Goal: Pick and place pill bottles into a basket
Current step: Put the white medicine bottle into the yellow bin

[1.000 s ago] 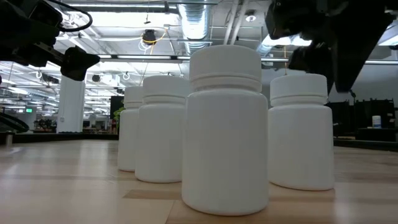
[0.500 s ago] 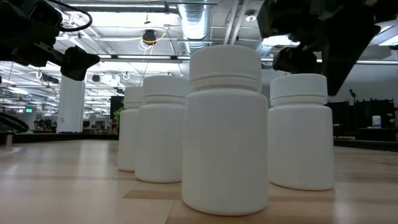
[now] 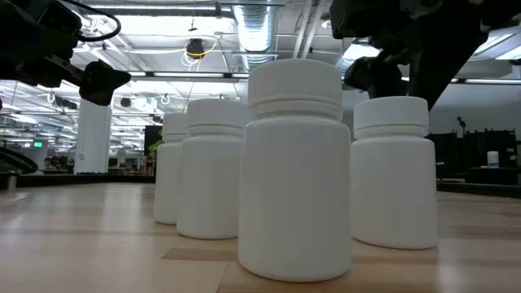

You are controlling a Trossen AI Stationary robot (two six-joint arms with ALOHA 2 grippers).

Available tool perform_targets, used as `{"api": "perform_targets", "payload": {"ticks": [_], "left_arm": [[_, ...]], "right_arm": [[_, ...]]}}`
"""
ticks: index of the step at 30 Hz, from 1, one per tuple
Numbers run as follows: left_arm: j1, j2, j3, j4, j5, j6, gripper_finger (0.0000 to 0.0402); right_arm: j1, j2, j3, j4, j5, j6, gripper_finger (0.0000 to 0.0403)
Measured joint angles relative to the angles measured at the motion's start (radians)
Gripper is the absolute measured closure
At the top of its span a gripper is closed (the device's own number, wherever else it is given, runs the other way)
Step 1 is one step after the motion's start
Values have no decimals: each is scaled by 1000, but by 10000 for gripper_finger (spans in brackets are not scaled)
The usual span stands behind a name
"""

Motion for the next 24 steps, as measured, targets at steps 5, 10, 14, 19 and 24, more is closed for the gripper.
{"api": "perform_targets", "payload": {"ticks": [5,10,14,19,24], "left_arm": [[0,0,0,0,0,7,15],[0,0,0,0,0,3,15],[0,0,0,0,0,8,15],[0,0,0,0,0,5,15],[0,0,0,0,0,-1,15]], "right_arm": [[0,47,0,18,2,-1,154],[-1,52,0,56,5,-12,154],[-1,52,0,51,8,-19,154],[-1,52,0,48,8,-24,154],[-3,52,0,41,27,-12,154]]}}
